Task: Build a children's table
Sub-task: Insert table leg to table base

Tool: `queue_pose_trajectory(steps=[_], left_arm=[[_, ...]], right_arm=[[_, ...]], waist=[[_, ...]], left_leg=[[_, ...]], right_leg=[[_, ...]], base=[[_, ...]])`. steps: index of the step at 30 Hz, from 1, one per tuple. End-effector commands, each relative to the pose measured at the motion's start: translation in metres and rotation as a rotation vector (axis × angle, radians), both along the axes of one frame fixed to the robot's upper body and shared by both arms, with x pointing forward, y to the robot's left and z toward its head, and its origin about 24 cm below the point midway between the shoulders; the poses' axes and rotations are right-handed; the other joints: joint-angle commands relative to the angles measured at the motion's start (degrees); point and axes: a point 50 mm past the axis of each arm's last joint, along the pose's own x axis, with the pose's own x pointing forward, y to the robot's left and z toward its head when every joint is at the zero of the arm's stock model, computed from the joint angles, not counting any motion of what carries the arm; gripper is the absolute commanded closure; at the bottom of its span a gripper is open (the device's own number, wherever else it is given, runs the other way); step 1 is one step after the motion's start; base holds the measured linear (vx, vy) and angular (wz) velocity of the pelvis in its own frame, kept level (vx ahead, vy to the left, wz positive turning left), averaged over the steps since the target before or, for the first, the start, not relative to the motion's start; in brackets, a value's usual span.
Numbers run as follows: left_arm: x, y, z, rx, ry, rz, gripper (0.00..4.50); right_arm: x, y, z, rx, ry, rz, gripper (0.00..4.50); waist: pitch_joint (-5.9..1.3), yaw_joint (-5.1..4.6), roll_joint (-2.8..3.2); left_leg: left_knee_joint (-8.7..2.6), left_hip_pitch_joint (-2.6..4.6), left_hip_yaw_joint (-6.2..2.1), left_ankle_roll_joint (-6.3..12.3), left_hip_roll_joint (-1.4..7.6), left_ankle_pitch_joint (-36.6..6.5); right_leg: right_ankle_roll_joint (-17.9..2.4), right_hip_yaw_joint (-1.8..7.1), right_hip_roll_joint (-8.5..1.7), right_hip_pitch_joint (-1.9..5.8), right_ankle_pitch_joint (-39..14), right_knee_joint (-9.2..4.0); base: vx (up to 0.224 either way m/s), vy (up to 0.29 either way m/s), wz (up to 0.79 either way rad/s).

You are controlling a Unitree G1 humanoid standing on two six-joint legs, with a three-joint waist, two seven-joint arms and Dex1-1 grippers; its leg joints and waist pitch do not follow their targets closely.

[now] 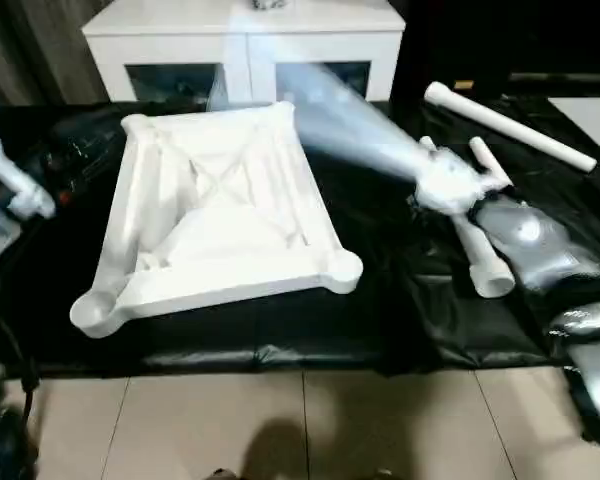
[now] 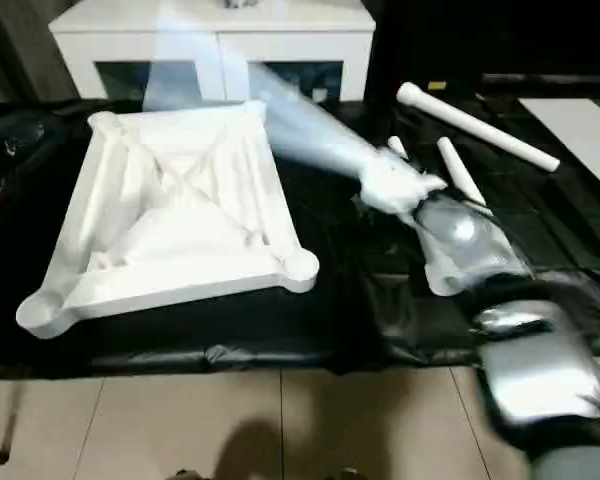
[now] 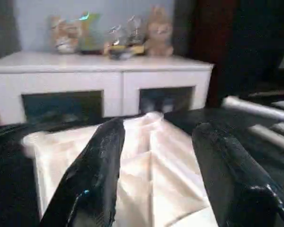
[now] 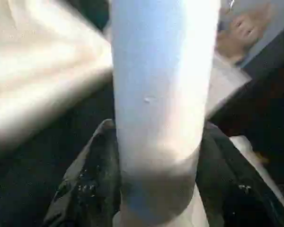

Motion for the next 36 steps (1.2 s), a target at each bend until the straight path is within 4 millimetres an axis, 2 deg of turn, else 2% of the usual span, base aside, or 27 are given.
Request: queue_pose_trajectory(steps=[1,2,3,4,5,6,7,8,9,10,11,14,15,16,18,19,21,22,24,25,26,31,33,35,36], left_arm=[[0.004,-0.023,-0.008,0.025,0.027,-0.062,1.87],[0.005,-0.045,-0.009,-0.009,0.034,-0.148,1.51],[0.005,-0.054,-0.009,-0.02,0.035,-0.175,1.51],[0.005,-0.087,-0.008,-0.059,0.04,-0.292,1.51],[0.005,-0.103,-0.005,-0.094,0.04,-0.356,1.48],[0.005,-0.112,-0.002,-0.114,0.04,-0.389,1.48],[0.005,-0.118,0.0,-0.131,0.032,-0.409,1.21],[0.006,-0.123,0.002,-0.146,0.025,-0.426,1.1],[0.006,-0.123,0.002,-0.146,0.025,-0.426,1.08],[0.005,-0.136,0.005,-0.183,0.02,-0.473,1.09],[0.003,-0.157,0.011,-0.233,0.02,-0.57,1.02],[-0.001,-0.171,0.014,-0.265,0.045,-0.643,0.67],[-0.002,-0.174,0.014,-0.269,0.053,-0.658,0.66],[-0.004,-0.18,0.014,-0.278,0.07,-0.691,0.62],[-0.006,-0.188,0.014,-0.295,0.077,-0.734,0.27],[-0.006,-0.191,0.014,-0.298,0.081,-0.746,0.27],[-0.007,-0.198,0.012,-0.293,0.095,-0.768,0.2],[-0.007,-0.198,0.012,-0.293,0.095,-0.768,0.2],[-0.009,-0.206,0.01,-0.284,0.098,-0.796,0.0],[-0.011,-0.208,0.011,-0.291,0.096,-0.815,0.0],[-0.011,-0.209,0.012,-0.296,0.093,-0.823,0.0],[-0.015,-0.212,0.015,-0.318,0.082,-0.88,0.0],[-0.016,-0.212,0.016,-0.326,0.087,-0.908,0.27],[-0.016,-0.211,0.016,-0.331,0.093,-0.916,0.34],[-0.016,-0.209,0.015,-0.334,0.1,-0.917,0.38]], right_arm=[[0.0,0.007,0.01,0.217,0.072,0.072,2.69],[-0.003,0.016,0.009,0.296,0.126,0.15,2.69],[-0.005,0.02,0.008,0.318,0.149,0.184,2.69],[-0.014,0.032,0.005,0.385,0.235,0.326,2.69],[-0.019,0.037,0.002,0.405,0.295,0.392,2.69],[-0.021,0.039,0.001,0.413,0.332,0.425,2.69],[-0.024,0.04,0.0,0.418,0.353,0.451,2.69],[-0.026,0.041,-0.001,0.423,0.371,0.474,2.69],[-0.026,0.041,-0.001,0.423,0.371,0.474,2.69],[-0.032,0.043,0.001,0.449,0.413,0.524,2.69],[-0.042,0.046,0.004,0.471,0.464,0.612,2.69],[-0.049,0.046,0.007,0.475,0.493,0.651,2.69],[-0.05,0.046,0.008,0.475,0.497,0.654,2.69],[-0.052,0.047,0.009,0.475,0.505,0.662,2.69],[-0.054,0.047,0.011,0.468,0.511,0.674,2.69],[-0.055,0.047,0.011,0.468,0.514,0.68,2.69],[-0.059,0.049,0.013,0.467,0.527,0.703,2.69],[-0.059,0.049,0.013,0.467,0.527,0.703,2.69],[-0.066,0.052,0.014,0.452,0.549,0.744,2.69],[-0.069,0.054,0.015,0.444,0.56,0.76,2.69],[-0.07,0.054,0.015,0.442,0.564,0.766,2.69],[-0.077,0.058,0.015,0.431,0.59,0.814,2.69],[-0.079,0.058,0.015,0.425,0.6,0.835,2.69],[-0.081,0.058,0.015,0.417,0.607,0.847,2.69],[-0.082,0.058,0.015,0.412,0.61,0.851,2.69]], waist=[[-5.14,0.44,0.98],[-5.29,0.79,0.85],[-5.4,0.9,0.75],[-5.27,1.26,0.76],[-5.3,2.01,0.74],[-5.45,2.24,0.69],[-5.52,2.53,0.5],[-5.41,2.86,0.39],[-5.4,2.86,0.39],[-5.07,2.88,-0.09],[-5.0,3.21,-0.08],[-5.04,3.52,0.01],[-4.94,3.35,-0.07],[-4.88,3.21,-0.05],[-4.73,3.06,-0.07],[-4.79,3.0,-0.14],[-4.82,3.03,0.01],[-4.85,3.01,-0.09],[-4.84,3.05,-0.05],[-4.92,3.08,0.24],[-4.91,3.05,0.09],[-4.79,3.0,0.14],[-4.77,3.0,0.24],[-4.73,3.01,0.45],[-4.72,2.97,0.32]], left_leg=[[-4.16,0.96,0.14,4.55,0.7,-12.6],[-4.03,0.83,0.21,4.8,0.76,-10.9],[-3.98,0.89,0.28,5.12,0.76,-10.0],[-3.95,0.88,0.37,6.06,0.76,-9.1],[-3.92,0.85,0.35,6.22,0.92,-9.2],[-3.88,0.88,0.36,6.18,0.86,-9.1],[-3.95,0.67,0.25,5.7,0.75,-8.8],[-3.96,0.81,0.32,5.19,0.7,-9.1],[-3.98,0.73,0.27,4.86,0.7,-9.3],[-4.14,0.69,0.4,4.12,0.4,-9.7],[-4.15,0.81,0.38,3.67,0.49,-9.8],[-4.23,0.83,0.29,2.66,0.51,-9.9],[-4.3,0.77,0.28,2.62,0.57,-10.3],[-4.33,0.63,0.24,2.04,0.33,-10.8],[-4.47,0.68,0.14,1.47,0.31,-11.4],[-4.42,0.78,0.18,1.24,0.27,-11.5],[-4.45,0.65,0.08,1.19,0.22,-11.1],[-4.44,0.66,0.09,1.3,0.22,-10.7],[-4.51,0.62,0.03,1.33,0.26,-10.3],[-4.52,0.63,-0.06,1.33,0.29,-9.8],[-4.51,0.57,-0.05,1.33,0.35,-9.9],[-4.63,0.68,-0.06,0.96,0.33,-11.2],[-4.64,0.69,-0.06,0.84,0.3,-11.4],[-4.67,0.76,-0.09,0.52,0.31,-12.1],[-4.71,0.72,-0.12,0.39,0.31,-12.0]], right_leg=[[-18.4,1.6,-1.6,3.56,-1.3,-3.19],[-19.2,1.53,-1.62,3.44,0.5,-3.06],[-19.5,1.53,-1.52,3.71,2.0,-2.92],[-20.0,1.55,-1.42,3.7,3.6,-2.94],[-20.3,1.54,-1.71,3.53,3.4,-2.94],[-20.4,1.54,-1.73,3.61,3.3,-2.93],[-20.2,1.47,-1.81,3.69,2.6,-2.9],[-19.7,1.55,-1.84,3.56,1.4,-3.17],[-19.4,1.54,-1.84,3.54,0.7,-3.19],[-18.4,1.64,-1.64,3.71,-1.4,-3.48],[-17.4,1.76,-1.8,3.78,-3.0,-3.76],[-16.1,1.74,-1.98,3.66,-5.9,-3.98],[-15.8,1.77,-1.98,3.48,-6.7,-4.17],[-15.1,1.73,-1.96,3.62,-8.3,-4.29],[-14.2,1.75,-2.04,3.52,-10.5,-4.65],[-13.8,1.79,-1.97,3.48,-11.1,-4.82],[-13.4,1.76,-1.97,3.54,-11.0,-4.83],[-13.2,1.77,-1.89,3.54,-10.4,-4.85],[-13.2,1.72,-1.85,3.61,-9.7,-4.9],[-13.4,1.69,-1.83,3.63,-8.8,-4.72],[-13.4,1.72,-1.87,3.66,-8.3,-4.72],[-13.4,1.7,-1.87,3.59,-9.6,-4.93],[-13.4,1.69,-1.89,3.59,-9.9,-4.93],[-13.4,1.68,-1.95,3.52,-10.5,-4.99],[-13.3,1.69,-1.87,3.57,-10.3,-5.0]], base=[[0.0,0.0,0.0],[0.0,0.0,0.0],[0.0,0.0,0.0],[0.0,0.0,0.0],[0.0,0.0,0.0],[0.0,0.0,0.0],[0.0,0.0,0.0],[0.0,0.0,0.0],[0.0,0.0,0.0],[0.0,0.0,0.0],[0.0,0.0,0.0],[0.0,0.0,0.0],[0.0,0.0,0.0],[0.0,0.0,0.0],[0.0,0.0,0.0],[0.0,0.0,0.0],[0.0,0.0,0.0],[0.0,0.0,0.0],[0.0,0.0,0.0],[0.0,0.0,0.0],[0.0,0.0,0.0],[0.0,0.0,0.0],[0.0,0.0,0.0],[0.0,0.0,0.0],[0.0,0.0,0.0]])
